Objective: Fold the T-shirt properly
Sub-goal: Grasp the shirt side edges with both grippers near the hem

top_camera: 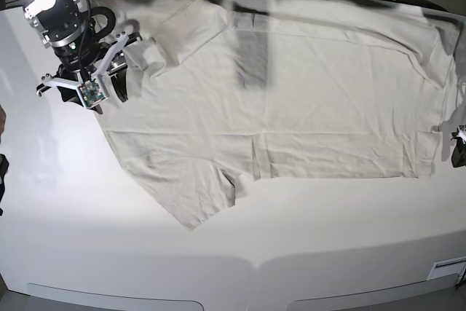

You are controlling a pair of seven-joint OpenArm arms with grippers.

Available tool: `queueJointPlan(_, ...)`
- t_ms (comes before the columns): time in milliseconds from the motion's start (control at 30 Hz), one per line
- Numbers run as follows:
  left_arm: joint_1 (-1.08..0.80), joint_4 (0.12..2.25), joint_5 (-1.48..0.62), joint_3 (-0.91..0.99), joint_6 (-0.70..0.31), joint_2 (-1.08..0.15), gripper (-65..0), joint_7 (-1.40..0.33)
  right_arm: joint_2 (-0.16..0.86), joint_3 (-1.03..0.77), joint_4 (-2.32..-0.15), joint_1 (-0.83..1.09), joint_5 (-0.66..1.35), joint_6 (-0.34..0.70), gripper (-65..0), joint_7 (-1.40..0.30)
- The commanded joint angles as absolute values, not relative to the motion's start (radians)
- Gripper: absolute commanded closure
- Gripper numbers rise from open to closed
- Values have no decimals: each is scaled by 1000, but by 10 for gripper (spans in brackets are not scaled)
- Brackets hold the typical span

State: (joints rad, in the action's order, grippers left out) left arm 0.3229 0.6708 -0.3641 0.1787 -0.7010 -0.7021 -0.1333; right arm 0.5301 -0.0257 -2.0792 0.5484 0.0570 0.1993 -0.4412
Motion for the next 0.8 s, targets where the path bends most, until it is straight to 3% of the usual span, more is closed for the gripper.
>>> queueJointPlan(0, 389, 654, -382, 161, -698, -742, -214, -104, 540, -33, -2094, 546, 56, 195, -275, -430)
queueJointPlan(167, 536, 492, -382, 46, -698, -726, -151, -104, 540, -33, -2094, 546, 56, 195, -275, -443)
queueJointPlan(467, 584, 368, -177, 5, -698, -659, -166, 80, 540, -33, -2094, 546, 32, 195, -275, -447)
queueJointPlan(567, 582, 338, -75, 5, -593, -640, -199, 155, 540, -33, -2094, 546, 27, 195, -275, -447)
queueJointPlan(767, 582, 326, -9, 5, -591, -606, -205, 171, 541, -33, -2094, 546, 26, 195, -275, -451)
